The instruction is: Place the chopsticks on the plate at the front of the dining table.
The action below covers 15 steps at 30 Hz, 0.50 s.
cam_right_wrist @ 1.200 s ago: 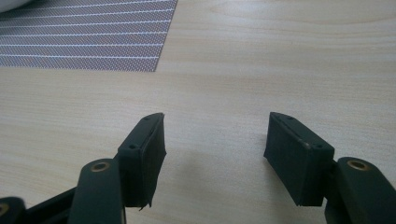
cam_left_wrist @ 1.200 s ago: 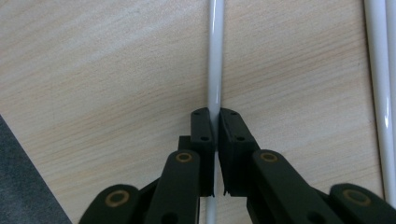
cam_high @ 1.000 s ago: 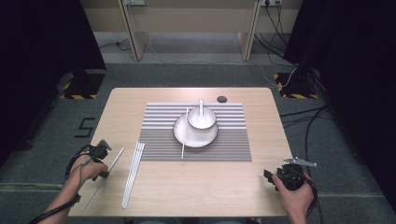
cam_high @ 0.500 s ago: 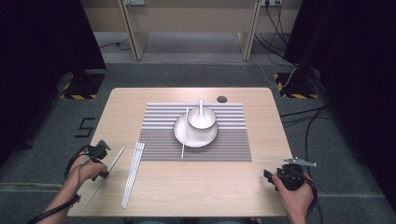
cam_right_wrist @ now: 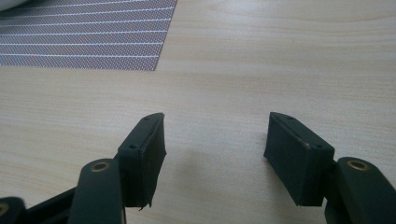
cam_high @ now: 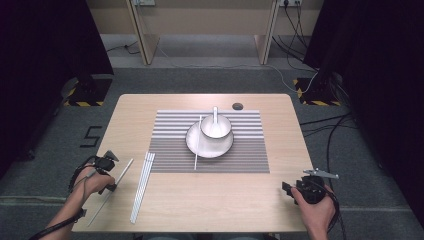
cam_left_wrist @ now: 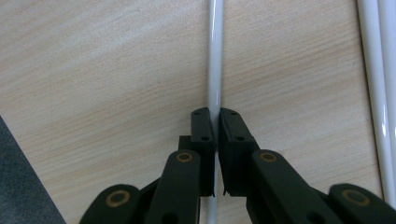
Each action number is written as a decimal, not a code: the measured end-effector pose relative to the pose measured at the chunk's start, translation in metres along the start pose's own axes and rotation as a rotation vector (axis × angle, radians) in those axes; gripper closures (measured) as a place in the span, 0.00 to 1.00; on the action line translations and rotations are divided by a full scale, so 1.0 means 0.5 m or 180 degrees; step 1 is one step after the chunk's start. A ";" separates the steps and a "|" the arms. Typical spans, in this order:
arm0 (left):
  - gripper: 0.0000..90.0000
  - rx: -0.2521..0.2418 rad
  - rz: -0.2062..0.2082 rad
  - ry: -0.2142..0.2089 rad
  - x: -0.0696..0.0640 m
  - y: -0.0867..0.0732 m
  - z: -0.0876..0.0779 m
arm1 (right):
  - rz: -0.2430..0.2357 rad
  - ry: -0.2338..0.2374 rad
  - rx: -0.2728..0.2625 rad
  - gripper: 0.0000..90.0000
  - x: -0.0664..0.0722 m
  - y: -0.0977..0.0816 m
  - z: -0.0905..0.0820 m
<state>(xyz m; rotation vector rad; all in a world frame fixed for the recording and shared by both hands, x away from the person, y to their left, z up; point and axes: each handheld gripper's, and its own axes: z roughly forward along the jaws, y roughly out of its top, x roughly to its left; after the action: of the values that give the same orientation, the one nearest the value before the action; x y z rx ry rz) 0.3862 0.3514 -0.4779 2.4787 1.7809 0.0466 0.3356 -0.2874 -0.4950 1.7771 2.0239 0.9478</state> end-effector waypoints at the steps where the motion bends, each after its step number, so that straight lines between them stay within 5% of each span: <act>1: 0.94 -0.0005 -0.0001 -0.0002 -0.001 0.000 -0.001 | -0.0001 0.0000 0.0002 0.42 0.000 0.000 0.000; 15: 0.94 -0.0080 0.0057 0.0000 -0.011 0.011 -0.024 | 0.0000 -0.0001 0.0002 0.42 0.000 0.000 0.000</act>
<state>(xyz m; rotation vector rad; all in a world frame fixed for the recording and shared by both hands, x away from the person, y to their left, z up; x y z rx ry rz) 0.3889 0.3451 -0.4654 2.4773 1.7472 0.0698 0.3356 -0.2874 -0.4950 1.7774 2.0243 0.9470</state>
